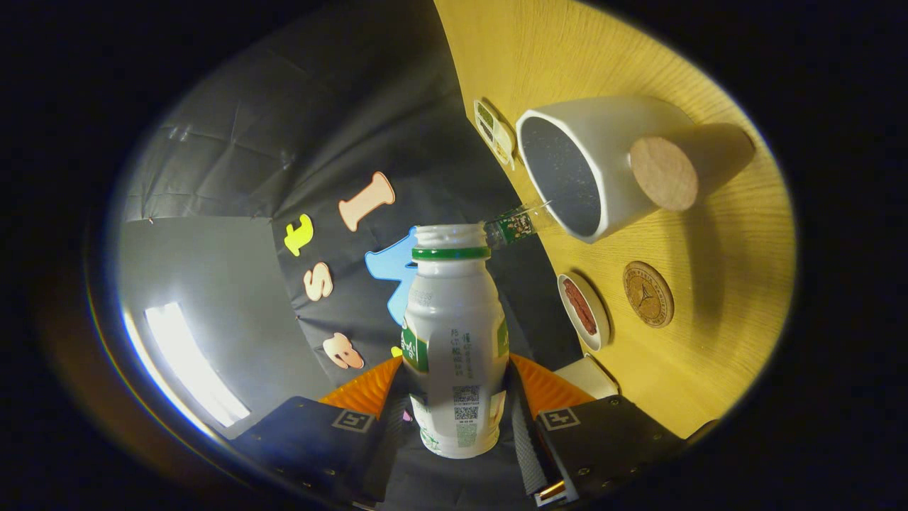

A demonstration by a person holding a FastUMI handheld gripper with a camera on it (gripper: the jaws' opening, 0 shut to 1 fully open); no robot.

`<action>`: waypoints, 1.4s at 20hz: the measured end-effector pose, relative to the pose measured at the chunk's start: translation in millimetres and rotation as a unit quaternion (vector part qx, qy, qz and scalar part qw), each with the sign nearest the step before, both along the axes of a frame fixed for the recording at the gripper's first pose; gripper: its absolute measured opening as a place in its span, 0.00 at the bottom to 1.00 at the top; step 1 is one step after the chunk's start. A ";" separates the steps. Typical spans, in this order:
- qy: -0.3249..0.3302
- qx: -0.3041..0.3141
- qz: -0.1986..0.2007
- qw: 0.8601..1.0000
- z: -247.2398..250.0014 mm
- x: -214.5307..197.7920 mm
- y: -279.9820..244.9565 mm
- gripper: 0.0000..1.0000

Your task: Take the bottle from table, then pour the juice into the cup, finally place the bottle on the coaster

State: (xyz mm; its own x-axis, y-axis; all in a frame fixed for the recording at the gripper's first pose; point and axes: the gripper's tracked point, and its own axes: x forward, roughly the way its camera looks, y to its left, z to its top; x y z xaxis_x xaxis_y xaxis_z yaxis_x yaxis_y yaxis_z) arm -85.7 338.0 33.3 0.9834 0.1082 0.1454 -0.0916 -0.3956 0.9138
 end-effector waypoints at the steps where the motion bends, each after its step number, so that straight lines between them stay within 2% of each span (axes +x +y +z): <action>1: 0.001 0.003 0.000 1.000 0.6 0.1 0.5 0.70; 7: 0.007 0.029 -0.007 1.000 3.0 1.9 0.3 0.70; 16: 0.026 0.081 -0.039 0.996 0.1 8.9 -13.6 0.69; 28: 0.046 0.106 -0.034 0.993 -7.4 12.3 -13.9 0.69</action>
State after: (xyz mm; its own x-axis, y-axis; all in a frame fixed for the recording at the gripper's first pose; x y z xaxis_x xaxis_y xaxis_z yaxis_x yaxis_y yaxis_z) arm -73.4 324.1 25.9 0.9977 0.0168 0.0661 -0.0443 -0.5763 0.8160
